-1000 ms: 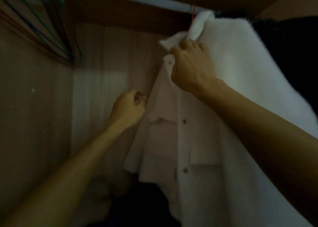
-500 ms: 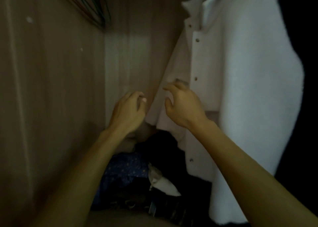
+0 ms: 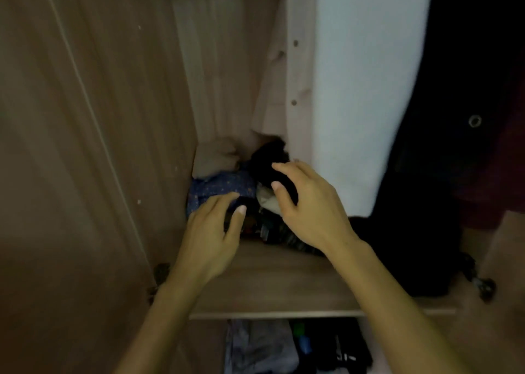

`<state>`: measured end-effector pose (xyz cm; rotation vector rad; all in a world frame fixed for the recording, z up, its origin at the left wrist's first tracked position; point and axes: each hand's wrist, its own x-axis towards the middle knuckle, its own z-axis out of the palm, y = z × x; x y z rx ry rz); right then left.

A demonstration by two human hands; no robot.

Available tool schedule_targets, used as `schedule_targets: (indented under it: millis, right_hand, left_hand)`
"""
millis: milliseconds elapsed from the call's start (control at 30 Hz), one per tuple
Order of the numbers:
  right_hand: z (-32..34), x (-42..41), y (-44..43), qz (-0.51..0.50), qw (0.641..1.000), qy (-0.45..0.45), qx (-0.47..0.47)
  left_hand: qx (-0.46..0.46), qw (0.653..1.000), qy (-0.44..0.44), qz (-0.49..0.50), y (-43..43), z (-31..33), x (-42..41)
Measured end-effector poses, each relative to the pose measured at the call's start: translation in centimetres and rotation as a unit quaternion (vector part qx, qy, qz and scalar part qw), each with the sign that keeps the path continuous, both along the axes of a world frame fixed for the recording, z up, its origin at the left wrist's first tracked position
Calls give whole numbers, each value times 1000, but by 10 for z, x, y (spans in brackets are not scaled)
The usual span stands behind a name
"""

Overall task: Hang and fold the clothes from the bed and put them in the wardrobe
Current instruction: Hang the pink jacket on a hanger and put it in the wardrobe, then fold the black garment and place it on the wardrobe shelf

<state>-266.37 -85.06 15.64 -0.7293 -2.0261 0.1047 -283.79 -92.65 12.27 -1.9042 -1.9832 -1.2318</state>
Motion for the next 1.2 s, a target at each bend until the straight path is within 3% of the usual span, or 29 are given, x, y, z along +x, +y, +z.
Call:
schedule_targets:
  millis: [433,733,1033,1200]
  right_hand:
    - [-115,106,-84,-106,988,12,-115]
    - [-188,149,-209,-260,940,-11,-219]
    - [-215,216,-364,-427,871,-14,-244]
    - [-221,280,-460,-545,810,-15,-215]
  left_hand:
    - [-56,994,-50,-76,-85,-67,54]
    - [-110,968,-42,-224,-128,-129,94]
    - [-179,894,-38,-409,-207,-172,201]
    - [-193,835,21,-515,-264,-173,281]
